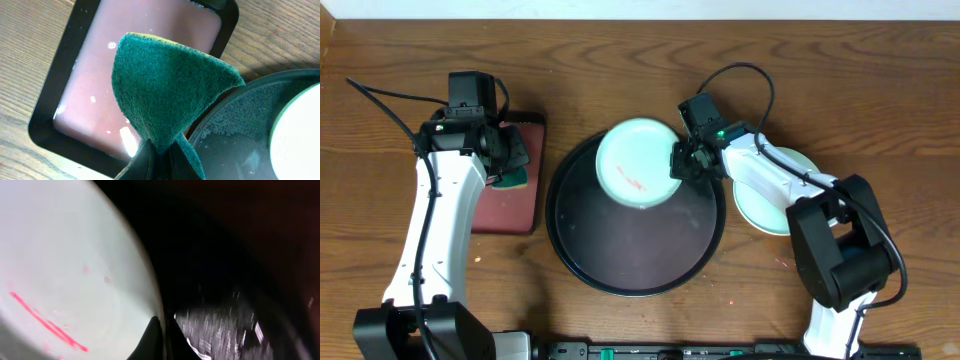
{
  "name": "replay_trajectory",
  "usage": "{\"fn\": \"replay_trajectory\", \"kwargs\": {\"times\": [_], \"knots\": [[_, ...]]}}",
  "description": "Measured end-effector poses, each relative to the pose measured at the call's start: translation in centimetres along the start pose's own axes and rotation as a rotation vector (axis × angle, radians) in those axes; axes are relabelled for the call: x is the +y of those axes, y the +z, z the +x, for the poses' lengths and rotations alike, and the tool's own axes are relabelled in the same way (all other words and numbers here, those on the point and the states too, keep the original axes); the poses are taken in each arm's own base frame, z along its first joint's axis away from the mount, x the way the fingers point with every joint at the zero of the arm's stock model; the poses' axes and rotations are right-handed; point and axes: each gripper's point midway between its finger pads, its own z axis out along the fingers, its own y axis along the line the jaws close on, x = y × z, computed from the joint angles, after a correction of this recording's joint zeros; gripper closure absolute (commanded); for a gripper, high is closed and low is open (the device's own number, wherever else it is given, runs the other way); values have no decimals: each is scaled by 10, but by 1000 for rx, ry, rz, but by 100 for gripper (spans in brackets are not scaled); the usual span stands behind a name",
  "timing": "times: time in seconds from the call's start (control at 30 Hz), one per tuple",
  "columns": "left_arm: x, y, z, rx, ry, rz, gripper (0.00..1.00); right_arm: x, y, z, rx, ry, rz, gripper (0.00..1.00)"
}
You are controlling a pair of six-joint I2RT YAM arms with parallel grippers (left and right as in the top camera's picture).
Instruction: Clean dirty plates on tray and stack at the side
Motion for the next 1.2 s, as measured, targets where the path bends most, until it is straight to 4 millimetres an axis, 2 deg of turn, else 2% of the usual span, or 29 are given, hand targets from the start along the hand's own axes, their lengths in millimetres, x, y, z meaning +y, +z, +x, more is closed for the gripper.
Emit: {"fn": "replay_trajectory", "kwargs": {"times": [0.1, 0.3, 0.4, 0.57, 0.73, 0.83, 1.03, 1.2], "knots": [[0, 0, 0, -1, 0, 0, 93, 2, -9, 12, 45, -8, -10, 99], [0, 0, 0, -1, 0, 0, 93, 20, -51, 26, 59, -49, -55, 99], [0, 0, 0, -1, 0, 0, 93, 26, -61, 33, 70, -66, -58, 99], [0, 0, 0, -1, 0, 0, 93, 38, -58, 54, 110, -132, -45, 73], [0, 0, 0, -1, 0, 0, 92, 43, -57, 58, 110, -173, -44, 63], [0, 0, 0, -1, 0, 0, 93, 44, -56, 49, 76, -200, -51, 61], [0, 0, -1, -3, 0, 1, 93, 58, -48, 13, -69, -344, -93, 62], [0, 0, -1, -4, 0, 1, 92, 43, -14, 5, -54, -399, -58, 65]]}}
